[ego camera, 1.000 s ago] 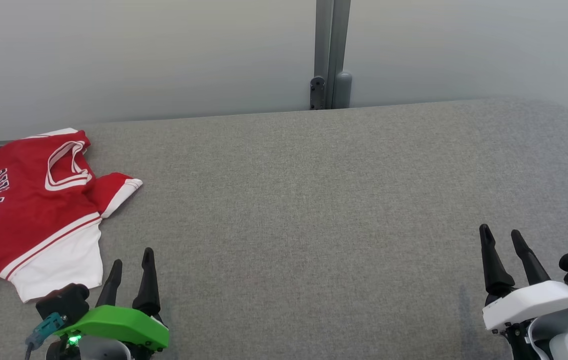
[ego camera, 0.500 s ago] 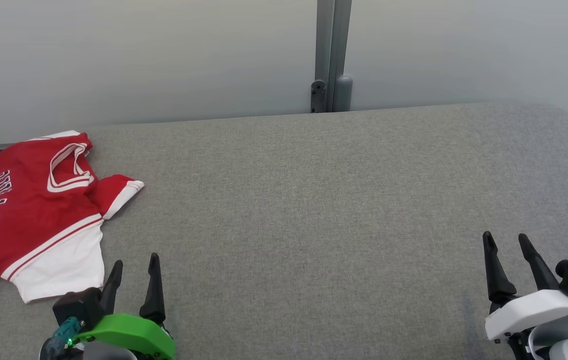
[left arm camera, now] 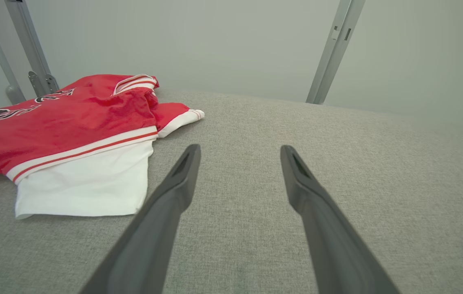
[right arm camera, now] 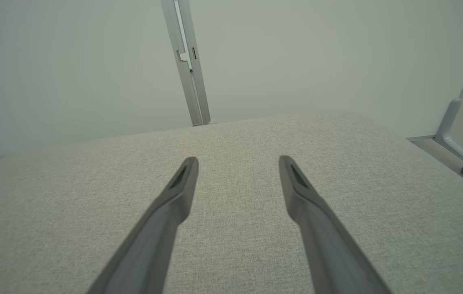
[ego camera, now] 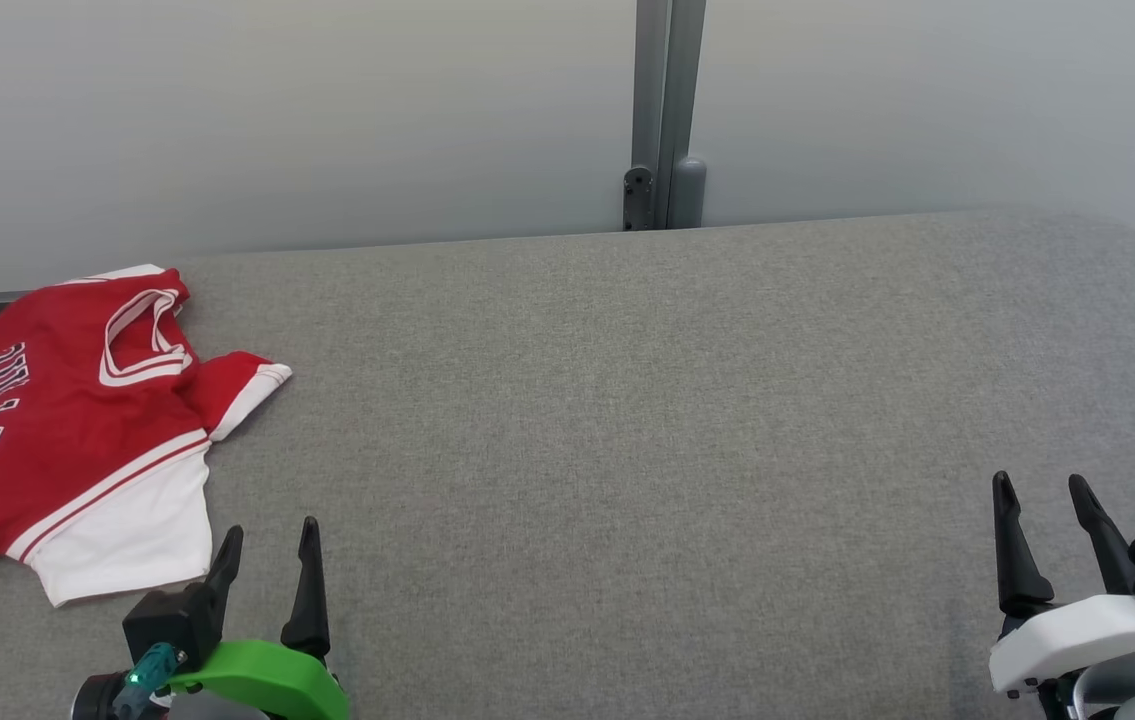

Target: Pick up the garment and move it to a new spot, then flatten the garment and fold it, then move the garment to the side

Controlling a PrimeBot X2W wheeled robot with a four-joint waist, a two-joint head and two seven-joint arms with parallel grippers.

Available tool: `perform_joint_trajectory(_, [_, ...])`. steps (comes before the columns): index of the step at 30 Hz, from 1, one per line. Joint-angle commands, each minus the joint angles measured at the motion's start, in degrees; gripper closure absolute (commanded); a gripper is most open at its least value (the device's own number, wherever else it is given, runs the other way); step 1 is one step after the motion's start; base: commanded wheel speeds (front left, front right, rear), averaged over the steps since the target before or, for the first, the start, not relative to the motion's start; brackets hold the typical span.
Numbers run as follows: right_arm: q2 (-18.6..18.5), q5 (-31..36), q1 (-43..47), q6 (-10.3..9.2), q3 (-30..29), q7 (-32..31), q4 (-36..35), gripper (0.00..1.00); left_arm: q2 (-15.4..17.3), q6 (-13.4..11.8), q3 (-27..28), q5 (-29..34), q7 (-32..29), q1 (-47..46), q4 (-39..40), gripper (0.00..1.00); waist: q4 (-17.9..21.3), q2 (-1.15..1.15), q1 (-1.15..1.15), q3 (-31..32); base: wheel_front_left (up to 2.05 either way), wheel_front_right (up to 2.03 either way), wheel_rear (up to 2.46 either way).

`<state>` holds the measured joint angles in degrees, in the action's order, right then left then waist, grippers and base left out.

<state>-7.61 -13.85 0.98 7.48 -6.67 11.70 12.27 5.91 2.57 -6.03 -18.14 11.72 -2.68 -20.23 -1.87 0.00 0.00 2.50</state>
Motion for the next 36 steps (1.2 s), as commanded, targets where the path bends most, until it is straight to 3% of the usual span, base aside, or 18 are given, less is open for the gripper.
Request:
perform_joint_trajectory(1, [-0.20,1.28,0.71,0.02,-0.09,0.59,-0.25,0.00,-0.04,0.42,0.15,1.31,0.55,0.30,-0.15,0.00,-0.05,0.00,0.00,0.11,0.00,0.00,0.00])
perform_joint_trajectory(30, [0.36,8.80,2.73,0.02,-0.79,3.63,-0.10,0.00,-1.88,2.50,2.06,12.15,3.69,0.95,-2.44,0.00,-0.40,0.00,0.00,0.92,0.00,0.00,0.00])
perform_joint_trajectory(36, [0.37,7.97,2.58,0.02,-0.82,3.59,0.28,0.00,-2.23,3.09,2.87,10.82,3.52,0.69,-3.24,0.00,-0.47,0.00,0.00,1.09,0.00,0.00,0.00])
